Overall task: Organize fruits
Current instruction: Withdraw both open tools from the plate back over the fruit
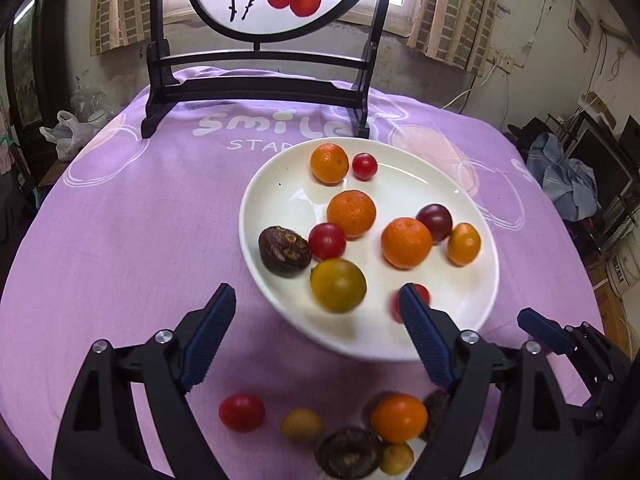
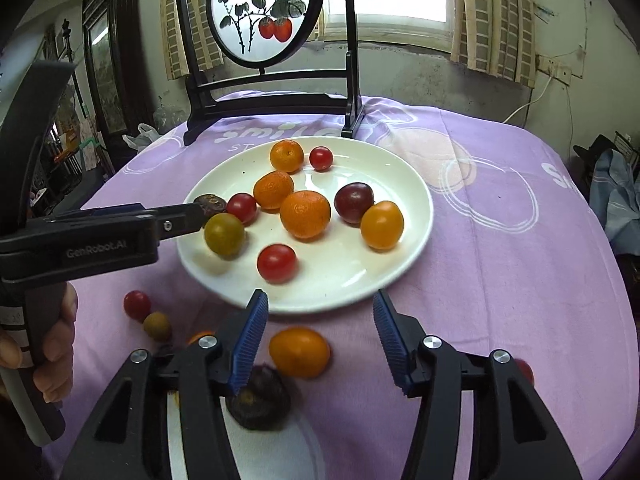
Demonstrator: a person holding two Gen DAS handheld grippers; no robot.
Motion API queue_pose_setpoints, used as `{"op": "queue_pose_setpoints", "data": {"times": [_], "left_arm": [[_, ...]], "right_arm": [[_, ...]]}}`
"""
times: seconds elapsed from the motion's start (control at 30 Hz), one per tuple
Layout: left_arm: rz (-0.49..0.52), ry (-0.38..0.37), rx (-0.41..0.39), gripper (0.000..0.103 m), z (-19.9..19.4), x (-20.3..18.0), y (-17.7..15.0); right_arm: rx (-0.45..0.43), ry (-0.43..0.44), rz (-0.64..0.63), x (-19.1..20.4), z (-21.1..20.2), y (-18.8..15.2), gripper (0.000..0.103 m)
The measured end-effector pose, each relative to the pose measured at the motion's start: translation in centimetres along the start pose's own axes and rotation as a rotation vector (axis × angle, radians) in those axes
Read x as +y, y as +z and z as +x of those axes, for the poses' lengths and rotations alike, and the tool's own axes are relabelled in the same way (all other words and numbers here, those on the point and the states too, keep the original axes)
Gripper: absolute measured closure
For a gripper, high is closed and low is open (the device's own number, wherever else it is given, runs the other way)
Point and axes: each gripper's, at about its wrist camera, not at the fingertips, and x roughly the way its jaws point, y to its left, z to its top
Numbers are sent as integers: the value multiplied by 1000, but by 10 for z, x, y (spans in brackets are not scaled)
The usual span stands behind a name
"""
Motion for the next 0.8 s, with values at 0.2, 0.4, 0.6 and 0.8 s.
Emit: {"op": "queue_pose_setpoints", "data": {"times": [0.2,0.4,0.6,0.8], "left_arm": [[8,-13,-3,18,-23,-3,-29],[18,-17,1,17,-37,-8,-61],[36,-9,16,16,-39,-9,-84],[19,-14,-9,13,-39,1,-96]], "right_arm": [[-7,7,9,0,-24,-24,46],[6,20,33,1,-35,-44,46],[26,11,30,7,-35,-66,43],[62,3,39,8,-28,-82,42]]}}
